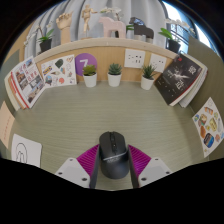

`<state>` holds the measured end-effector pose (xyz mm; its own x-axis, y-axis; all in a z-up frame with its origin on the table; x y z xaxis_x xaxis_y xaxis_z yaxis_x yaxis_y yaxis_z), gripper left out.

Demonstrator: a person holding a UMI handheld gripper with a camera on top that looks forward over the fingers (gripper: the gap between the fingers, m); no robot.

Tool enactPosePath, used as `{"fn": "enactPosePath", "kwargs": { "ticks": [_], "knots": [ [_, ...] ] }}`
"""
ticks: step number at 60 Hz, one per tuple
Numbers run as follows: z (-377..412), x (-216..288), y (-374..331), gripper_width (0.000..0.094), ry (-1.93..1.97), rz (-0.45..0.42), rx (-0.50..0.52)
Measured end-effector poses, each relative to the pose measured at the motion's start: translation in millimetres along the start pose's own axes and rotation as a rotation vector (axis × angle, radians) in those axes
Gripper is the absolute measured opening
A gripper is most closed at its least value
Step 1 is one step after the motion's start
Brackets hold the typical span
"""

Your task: Arrange mouse

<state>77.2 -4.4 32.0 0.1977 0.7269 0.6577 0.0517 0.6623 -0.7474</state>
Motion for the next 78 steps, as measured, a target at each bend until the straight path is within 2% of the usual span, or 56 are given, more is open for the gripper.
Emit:
{"fn": "enactPosePath", "kwargs": {
  "ticks": [13,23,29,33,43,50,54,61,78],
  "knots": [
    [0.5,1.8,2.3,0.0349,-0.081,0.123,0.021],
    [0.8,6.8,4.2,0.0336,-0.103,0.177,0.041],
    [2.3,16.3,3.6,0.0335,-0.104,0.182,0.016],
    [14.7,36.4,-12.7,0.0338,-0.063,0.112,0.012],
    [84.1,90.7,-89.7,0.0338,0.000,-0.112,0.077],
    [144.8,104.0,-146.6,0.0338,0.030,-0.216,0.111],
    [180.5,93.8,-169.1,0.0339,0.049,-0.247,0.118],
    [232.8,60.9,-178.6,0.0337,0.057,-0.236,0.117],
    [298.1,-71.9,-103.1,0.0336,0.056,-0.015,0.047]
  ]
}}
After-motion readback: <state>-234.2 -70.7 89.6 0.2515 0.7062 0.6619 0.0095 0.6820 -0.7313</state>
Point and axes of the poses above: the point between the fingertips, and its own axes, seen from behind it with the camera up: z to the left, x up, y forward, the way the camera looks, the point moved 6 cm from there along -y, backward, against the way the camera looks, and after that the axes turned 11 degrees about y, right-handed, at the moved point
